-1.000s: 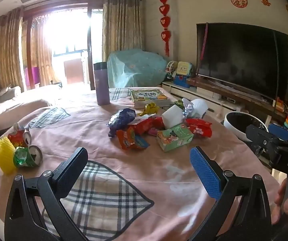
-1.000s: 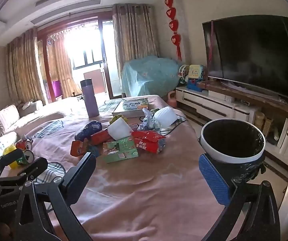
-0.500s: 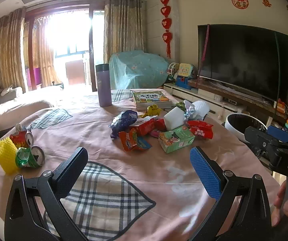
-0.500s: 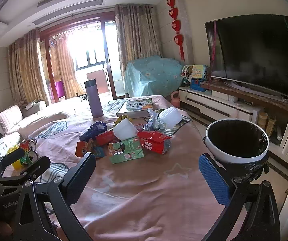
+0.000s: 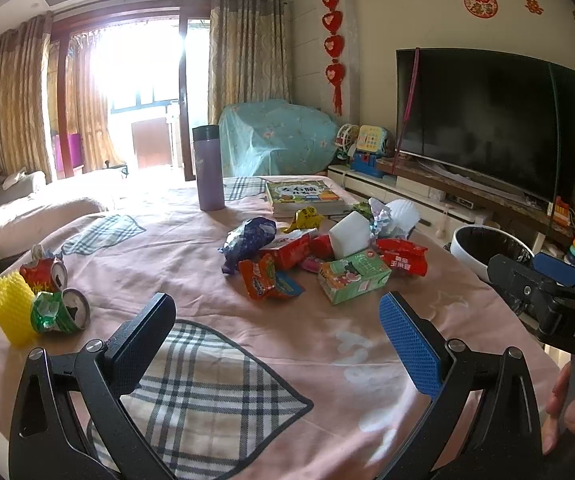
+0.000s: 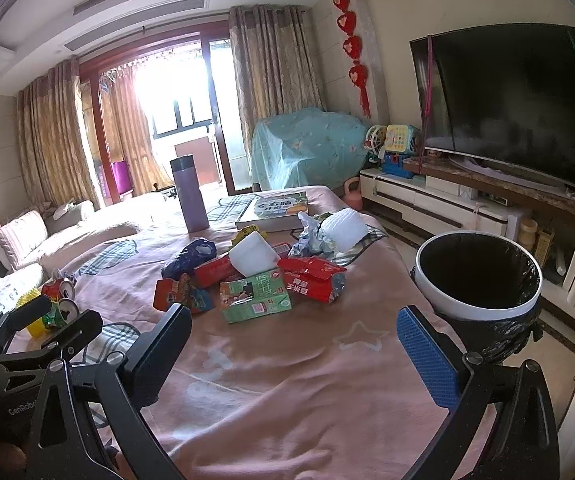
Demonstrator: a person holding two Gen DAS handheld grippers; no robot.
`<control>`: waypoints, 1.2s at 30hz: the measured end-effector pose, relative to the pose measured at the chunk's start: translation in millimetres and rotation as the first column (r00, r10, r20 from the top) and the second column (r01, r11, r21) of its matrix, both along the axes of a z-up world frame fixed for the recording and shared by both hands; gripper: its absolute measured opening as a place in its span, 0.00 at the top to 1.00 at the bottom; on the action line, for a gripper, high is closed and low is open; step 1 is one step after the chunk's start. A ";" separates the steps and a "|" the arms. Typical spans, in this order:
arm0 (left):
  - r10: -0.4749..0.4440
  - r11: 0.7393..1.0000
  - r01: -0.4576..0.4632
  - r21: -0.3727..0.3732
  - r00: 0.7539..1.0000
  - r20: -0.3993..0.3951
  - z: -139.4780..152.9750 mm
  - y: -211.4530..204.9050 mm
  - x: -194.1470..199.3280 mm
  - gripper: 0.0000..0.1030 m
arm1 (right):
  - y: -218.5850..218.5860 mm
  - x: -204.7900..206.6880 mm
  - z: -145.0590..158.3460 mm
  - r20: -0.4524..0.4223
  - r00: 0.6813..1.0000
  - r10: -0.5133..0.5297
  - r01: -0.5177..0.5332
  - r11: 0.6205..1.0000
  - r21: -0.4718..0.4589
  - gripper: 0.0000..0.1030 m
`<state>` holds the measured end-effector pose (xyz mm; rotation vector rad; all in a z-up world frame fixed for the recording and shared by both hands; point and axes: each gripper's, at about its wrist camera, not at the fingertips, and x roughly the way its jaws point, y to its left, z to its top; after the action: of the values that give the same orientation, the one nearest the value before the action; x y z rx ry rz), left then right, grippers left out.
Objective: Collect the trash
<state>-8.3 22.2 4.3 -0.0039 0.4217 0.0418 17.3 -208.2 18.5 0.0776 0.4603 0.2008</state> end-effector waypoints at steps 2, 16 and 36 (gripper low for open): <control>0.001 1.000 -0.001 -0.001 1.000 0.001 0.2 0.4 -0.2 0.00 | 0.9 -0.2 -0.6 -0.001 1.000 0.001 -0.001 1.000 0.001 0.00; 0.000 1.000 0.000 -0.007 1.000 -0.008 -2.2 3.7 1.1 0.00 | 5.1 1.1 -1.0 -0.006 1.000 0.012 -0.012 1.000 0.009 0.00; 0.052 0.999 -0.053 0.000 0.995 -0.083 -17.3 26.1 27.1 0.00 | 21.9 23.8 -14.7 -0.077 0.992 0.096 -0.094 0.995 0.025 0.00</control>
<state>18.9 48.3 -13.0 -0.0159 0.5051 0.0935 41.1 -186.3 3.7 0.0848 0.5405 0.2971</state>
